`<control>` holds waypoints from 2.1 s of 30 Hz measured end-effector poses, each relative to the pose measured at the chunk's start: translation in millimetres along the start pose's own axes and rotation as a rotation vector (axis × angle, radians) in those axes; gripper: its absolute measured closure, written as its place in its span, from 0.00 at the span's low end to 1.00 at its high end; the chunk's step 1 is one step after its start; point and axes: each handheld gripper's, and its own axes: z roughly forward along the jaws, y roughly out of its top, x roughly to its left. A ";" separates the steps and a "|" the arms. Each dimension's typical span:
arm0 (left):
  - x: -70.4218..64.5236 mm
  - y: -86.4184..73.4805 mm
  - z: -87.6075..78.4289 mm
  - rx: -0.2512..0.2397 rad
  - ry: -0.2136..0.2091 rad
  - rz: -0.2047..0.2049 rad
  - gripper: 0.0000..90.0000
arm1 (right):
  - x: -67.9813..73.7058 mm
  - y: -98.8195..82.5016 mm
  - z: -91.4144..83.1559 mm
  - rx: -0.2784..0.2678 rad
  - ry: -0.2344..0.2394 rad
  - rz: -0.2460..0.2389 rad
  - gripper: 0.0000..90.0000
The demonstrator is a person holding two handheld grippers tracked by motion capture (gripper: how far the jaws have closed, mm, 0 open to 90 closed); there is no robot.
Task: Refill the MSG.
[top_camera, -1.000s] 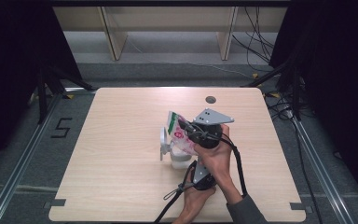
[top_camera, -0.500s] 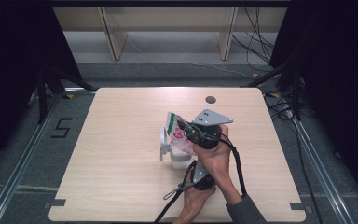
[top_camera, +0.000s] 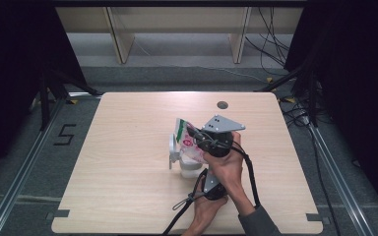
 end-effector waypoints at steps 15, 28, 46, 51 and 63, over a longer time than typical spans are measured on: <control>-2.4 0.2 2.6 -0.028 0.004 -0.035 0.88 | -0.2 0.7 -0.3 0.013 0.001 -0.010 0.99; -1.0 0.3 1.1 -0.007 -0.006 -0.007 0.88 | -2.3 0.4 -0.8 0.009 0.001 -0.005 0.99; -3.6 -0.8 3.8 0.003 -0.055 -0.060 0.88 | -2.1 0.3 -0.4 0.010 -0.001 -0.004 0.99; -6.7 1.0 4.4 -0.038 -0.060 -0.092 0.88 | 1.7 1.8 -1.5 0.001 -0.004 -0.006 0.99; -5.8 0.2 4.7 -0.020 -0.063 -0.095 0.88 | -0.6 0.9 1.4 0.013 0.004 -0.035 0.99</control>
